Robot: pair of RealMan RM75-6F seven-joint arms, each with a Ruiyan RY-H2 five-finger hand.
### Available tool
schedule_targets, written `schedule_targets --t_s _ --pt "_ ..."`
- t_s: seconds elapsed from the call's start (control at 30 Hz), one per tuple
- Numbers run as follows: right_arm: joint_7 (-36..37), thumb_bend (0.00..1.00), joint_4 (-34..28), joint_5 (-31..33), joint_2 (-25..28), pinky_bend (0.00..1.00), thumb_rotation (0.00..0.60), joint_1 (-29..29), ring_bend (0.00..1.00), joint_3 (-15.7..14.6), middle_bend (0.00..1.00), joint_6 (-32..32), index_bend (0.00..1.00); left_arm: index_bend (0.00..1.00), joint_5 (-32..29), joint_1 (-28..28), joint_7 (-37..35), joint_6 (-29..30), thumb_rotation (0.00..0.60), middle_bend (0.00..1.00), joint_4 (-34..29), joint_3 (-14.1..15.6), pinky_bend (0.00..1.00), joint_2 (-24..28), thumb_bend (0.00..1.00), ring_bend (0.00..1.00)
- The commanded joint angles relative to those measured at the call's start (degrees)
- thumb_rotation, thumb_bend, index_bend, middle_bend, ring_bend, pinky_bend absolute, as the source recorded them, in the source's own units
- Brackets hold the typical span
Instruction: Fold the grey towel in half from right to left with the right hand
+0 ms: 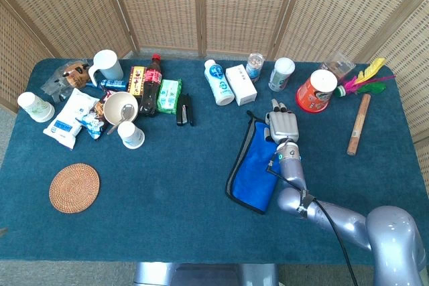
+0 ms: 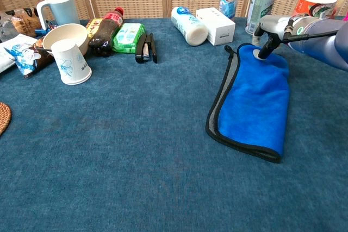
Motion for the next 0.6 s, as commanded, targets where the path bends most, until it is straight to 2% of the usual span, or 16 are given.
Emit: schedule_targets --t_s 0.03,0.2,0.33,0.6 --pt "1.06 0.09 0.67 -3.09 -0.75 0.32 0.600 -0.21 0.00 -0.26 0.00 1.92 0.03 0.01 0.02 0.10 -0.20 0.19 0.600 0.00 0.10 0.01 0.02 0.01 0.20 0.00" --pt "5.46 0.00 1.18 -11.27 -1.58 0.36 0.600 -1.61 0.00 -1.33 0.00 4.80 0.00 0.01 0.23 0.23 -0.44 0.42 0.600 0.00 0.28 0.11 0.02 -0.02 0.20 0.00" --pt "7.51 0.00 0.39 -14.51 -1.37 0.36 0.600 -2.68 0.00 -1.76 0.00 5.55 0.00 0.01 0.41 0.30 -0.39 0.57 0.600 0.00 0.29 0.16 0.02 -0.03 0.20 0.00" --pt "11.63 0.00 -7.76 -22.26 4.13 0.36 0.600 -7.83 0.00 -4.40 0.00 8.23 0.00 0.01 0.84 0.22 -0.61 0.50 0.600 0.00 0.31 0.32 0.02 0.01 0.20 0.00"
